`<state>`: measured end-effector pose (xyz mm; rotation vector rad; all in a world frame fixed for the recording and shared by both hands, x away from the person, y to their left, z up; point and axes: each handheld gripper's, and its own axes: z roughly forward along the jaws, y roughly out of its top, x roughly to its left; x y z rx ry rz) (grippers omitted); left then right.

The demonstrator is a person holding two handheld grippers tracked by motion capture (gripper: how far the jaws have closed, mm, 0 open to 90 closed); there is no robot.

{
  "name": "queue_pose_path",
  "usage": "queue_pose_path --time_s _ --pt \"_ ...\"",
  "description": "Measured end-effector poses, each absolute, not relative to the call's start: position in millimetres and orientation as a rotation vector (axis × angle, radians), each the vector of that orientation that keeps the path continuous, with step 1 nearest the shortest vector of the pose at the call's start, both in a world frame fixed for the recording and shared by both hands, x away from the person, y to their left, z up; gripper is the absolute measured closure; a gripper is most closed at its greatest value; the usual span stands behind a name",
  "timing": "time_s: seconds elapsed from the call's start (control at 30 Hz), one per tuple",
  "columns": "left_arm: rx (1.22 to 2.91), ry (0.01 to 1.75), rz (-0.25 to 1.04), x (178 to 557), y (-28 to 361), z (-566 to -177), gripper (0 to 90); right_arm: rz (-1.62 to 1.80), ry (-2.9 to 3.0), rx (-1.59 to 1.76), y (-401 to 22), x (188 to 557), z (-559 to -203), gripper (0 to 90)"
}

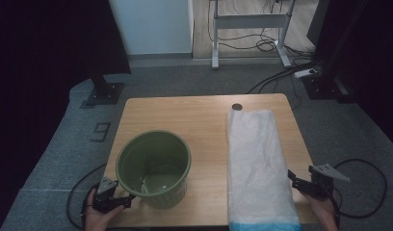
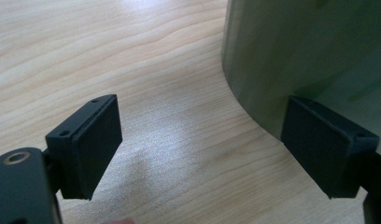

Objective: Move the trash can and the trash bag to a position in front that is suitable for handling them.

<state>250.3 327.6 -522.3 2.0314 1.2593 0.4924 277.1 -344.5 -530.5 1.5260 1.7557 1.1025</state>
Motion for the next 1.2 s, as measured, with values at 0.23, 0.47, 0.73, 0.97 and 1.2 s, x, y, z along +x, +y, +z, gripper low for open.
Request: queue_pose_path --time_s 0.23,0.47,0.73,0.97,1.2 --pt "2.048 1.177 0.464 247 330 -517 6.7 1.081 1.743 1.572 -356 267 -532 8.4" --pt "2.068 0.975 0.388 242 326 -507 3.7 1.063 1.754 1.594 -360 264 -536 8.9" --pt "2.12 0.764 0.297 247 296 -494 0.2 1.076 1.775 1.598 -356 264 -539 9.8" --pt "2.142 0.741 0.284 263 272 -493 1.8 1.072 1.814 1.574 -348 267 -540 10.4" --pt "2.144 0.735 0.289 277 243 -495 2.7 1.087 1.827 1.559 -346 267 -538 10.9"
